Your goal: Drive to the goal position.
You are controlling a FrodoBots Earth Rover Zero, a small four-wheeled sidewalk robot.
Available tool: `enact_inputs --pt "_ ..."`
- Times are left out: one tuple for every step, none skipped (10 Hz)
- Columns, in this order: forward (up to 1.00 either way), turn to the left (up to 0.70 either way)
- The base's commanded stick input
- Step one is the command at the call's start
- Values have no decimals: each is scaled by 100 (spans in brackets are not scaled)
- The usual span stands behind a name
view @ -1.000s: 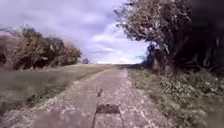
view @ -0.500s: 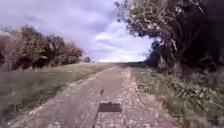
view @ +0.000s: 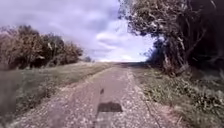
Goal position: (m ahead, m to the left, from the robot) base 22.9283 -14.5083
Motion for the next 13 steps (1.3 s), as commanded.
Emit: enact_inputs --pt "100 0" --pt "100 0" --pt "100 0" --pt "100 0" --pt "100 0" --pt "100 0" --pt "100 0" --pt "100 0" --pt "100 0" --pt "100 0" --pt "100 0" --pt "100 0" --pt "100 0"
